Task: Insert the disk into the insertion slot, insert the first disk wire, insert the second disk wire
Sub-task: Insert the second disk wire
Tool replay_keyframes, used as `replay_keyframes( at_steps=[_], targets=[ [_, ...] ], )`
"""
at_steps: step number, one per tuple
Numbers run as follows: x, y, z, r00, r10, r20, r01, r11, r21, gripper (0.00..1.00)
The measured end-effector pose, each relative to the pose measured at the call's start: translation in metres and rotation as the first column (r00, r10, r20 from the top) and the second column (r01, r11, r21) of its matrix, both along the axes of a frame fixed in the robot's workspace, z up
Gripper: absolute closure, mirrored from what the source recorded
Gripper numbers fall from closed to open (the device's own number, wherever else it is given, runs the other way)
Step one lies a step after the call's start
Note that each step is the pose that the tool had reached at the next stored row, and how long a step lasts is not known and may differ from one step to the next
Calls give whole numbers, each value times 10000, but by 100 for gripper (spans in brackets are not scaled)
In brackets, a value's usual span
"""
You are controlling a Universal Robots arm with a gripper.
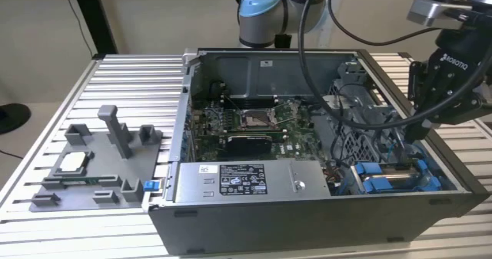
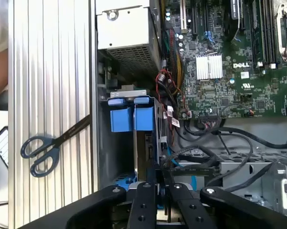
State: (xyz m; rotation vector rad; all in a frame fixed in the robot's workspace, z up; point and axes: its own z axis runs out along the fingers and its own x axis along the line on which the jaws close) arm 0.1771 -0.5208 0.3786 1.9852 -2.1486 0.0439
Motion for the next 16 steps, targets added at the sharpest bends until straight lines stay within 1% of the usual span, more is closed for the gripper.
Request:
replay_keyframes(
  at_steps=[2,4,5,6,7,9,11,12,13,14,15,16],
  targets=[
    [-51,-37,0,10000,0,78,0,10000,1,100],
    [-96,-69,-3,9998,1,187,-1,10000,1,100],
    [-118,-79,-9,9997,0,256,0,10000,7,100],
    [-143,-86,-12,9994,-1,348,0,10000,16,100],
    [-167,-90,-15,9990,-2,451,0,10000,45,100],
    [-201,-99,-20,9978,-8,659,-3,9999,160,100],
    [-227,-107,-23,9963,-18,861,-8,9996,297,100],
    [-240,-111,-24,9953,-26,965,-11,9993,385,100],
    [-252,-113,-25,9945,-37,1047,-14,9988,488,100],
    [-263,-115,-27,9938,-51,1107,-17,9981,617,100],
    [-271,-117,-29,9934,-65,1144,-20,9972,742,100],
    [-277,-120,-32,9931,-76,1170,-22,9965,840,100]
  ],
)
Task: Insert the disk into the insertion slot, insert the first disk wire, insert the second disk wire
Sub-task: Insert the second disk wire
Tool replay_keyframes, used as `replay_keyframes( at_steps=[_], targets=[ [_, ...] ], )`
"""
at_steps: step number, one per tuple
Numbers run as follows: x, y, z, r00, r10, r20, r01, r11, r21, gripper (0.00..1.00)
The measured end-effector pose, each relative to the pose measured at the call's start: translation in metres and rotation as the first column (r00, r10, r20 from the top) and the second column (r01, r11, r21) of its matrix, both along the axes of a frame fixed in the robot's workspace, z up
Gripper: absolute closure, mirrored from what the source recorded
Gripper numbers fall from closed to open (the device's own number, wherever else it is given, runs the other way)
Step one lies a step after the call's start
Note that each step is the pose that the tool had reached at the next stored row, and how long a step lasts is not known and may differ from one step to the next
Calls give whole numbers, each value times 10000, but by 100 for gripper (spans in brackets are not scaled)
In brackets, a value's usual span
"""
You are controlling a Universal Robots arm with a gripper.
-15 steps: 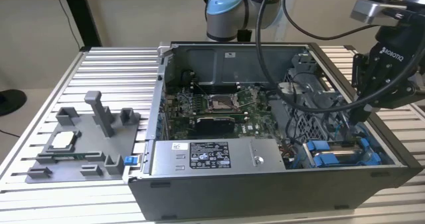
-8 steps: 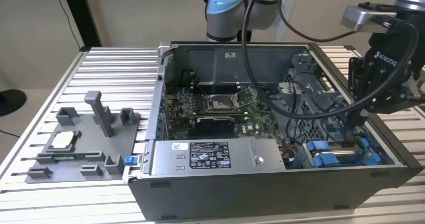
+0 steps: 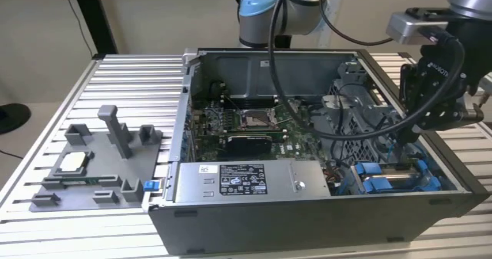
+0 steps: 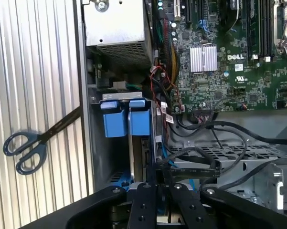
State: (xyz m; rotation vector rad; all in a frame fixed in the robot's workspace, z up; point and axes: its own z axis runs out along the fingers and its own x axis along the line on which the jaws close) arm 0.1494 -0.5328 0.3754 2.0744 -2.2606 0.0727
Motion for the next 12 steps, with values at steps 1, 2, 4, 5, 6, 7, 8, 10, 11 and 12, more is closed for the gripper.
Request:
replay_keyframes(
  at_steps=[1,2,4,5,6,7,8,10,11,12],
  targets=[
    [-4,-4,-7,10000,-1,19,1,10000,65,100],
    [-8,-7,-16,10000,-3,34,2,9999,108,100],
    [-16,-25,-35,10000,-7,42,6,9999,132,100],
    [-20,-37,-45,10000,-9,43,8,9999,133,100],
    [-29,-69,-68,10000,-11,44,10,9999,133,100],
    [-33,-80,-79,10000,-10,48,10,9999,134,100],
    [-40,-91,-92,10000,-11,54,10,9999,134,100],
    [-52,-107,-112,10000,-10,72,9,9999,134,100],
    [-57,-115,-121,10000,-10,83,9,9999,133,100],
    [-61,-123,-129,9999,-11,101,10,9999,133,100]
  ],
)
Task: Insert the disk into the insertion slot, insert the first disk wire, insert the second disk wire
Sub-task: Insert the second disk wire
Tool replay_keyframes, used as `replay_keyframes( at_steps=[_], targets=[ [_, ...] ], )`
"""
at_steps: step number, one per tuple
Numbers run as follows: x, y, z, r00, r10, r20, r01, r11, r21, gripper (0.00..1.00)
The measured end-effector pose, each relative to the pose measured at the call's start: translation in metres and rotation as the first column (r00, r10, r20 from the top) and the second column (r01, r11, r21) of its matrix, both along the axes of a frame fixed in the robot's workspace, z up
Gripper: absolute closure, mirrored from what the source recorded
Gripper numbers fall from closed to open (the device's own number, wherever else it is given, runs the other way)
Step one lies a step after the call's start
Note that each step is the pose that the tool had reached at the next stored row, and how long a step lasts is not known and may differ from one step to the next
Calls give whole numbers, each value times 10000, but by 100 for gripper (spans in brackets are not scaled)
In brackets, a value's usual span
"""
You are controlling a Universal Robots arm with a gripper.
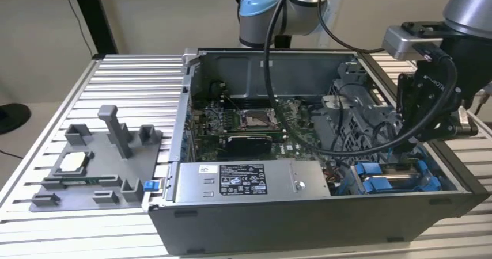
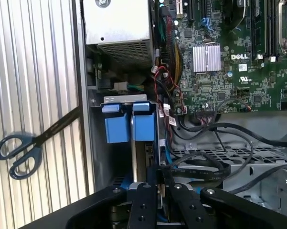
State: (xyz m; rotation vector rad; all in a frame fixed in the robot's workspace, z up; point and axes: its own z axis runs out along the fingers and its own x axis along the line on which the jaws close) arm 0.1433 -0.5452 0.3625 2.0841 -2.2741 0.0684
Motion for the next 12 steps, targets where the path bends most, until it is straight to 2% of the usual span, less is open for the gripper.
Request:
replay_keyframes(
  at_steps=[3,6,9,12],
  targets=[
    [-15,-18,-21,9999,1,113,-1,10000,1,100],
    [-46,-24,-44,9995,0,317,0,10000,0,100],
    [-79,-24,-65,9988,1,491,-1,10000,0,100],
    [-113,-24,-83,9980,0,635,0,10000,0,100]
  ],
)
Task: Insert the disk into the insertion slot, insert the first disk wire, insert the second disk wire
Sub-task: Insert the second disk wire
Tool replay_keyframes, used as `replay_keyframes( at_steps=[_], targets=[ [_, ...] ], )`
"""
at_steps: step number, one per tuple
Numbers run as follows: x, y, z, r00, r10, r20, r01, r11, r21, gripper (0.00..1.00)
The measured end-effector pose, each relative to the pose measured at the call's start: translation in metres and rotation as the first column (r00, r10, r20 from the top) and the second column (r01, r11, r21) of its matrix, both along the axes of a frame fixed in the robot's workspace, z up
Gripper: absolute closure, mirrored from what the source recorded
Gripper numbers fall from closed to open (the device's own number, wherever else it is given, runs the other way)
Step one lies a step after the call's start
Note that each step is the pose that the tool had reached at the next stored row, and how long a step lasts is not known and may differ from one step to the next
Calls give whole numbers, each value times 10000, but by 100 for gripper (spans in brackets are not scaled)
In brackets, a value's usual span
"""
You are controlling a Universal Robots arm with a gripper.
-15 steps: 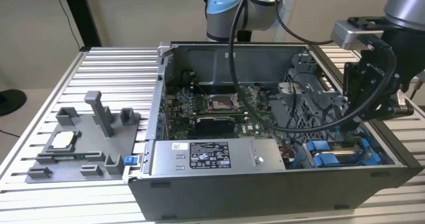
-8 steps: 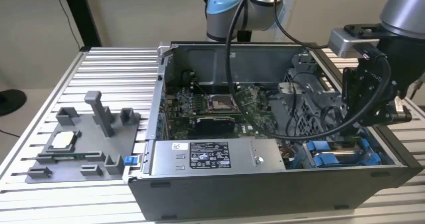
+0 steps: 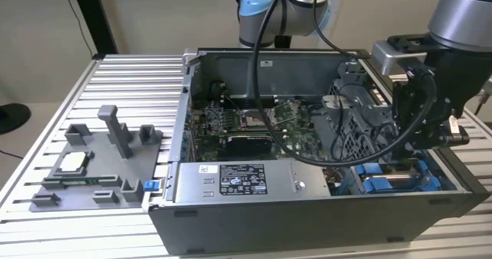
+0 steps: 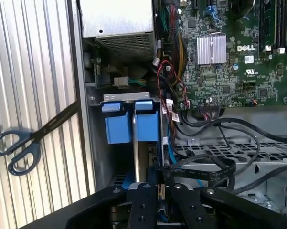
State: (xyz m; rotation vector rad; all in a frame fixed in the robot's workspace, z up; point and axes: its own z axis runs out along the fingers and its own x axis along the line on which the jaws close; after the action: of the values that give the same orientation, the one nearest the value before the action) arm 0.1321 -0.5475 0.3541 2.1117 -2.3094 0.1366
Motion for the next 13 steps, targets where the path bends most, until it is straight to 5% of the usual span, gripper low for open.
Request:
replay_keyframes(
  at_steps=[8,13],
  targets=[
    [-55,0,-47,9993,1,376,-1,10000,-2,100],
    [-92,-1,-79,9987,1,502,-1,10000,-1,100]
  ],
)
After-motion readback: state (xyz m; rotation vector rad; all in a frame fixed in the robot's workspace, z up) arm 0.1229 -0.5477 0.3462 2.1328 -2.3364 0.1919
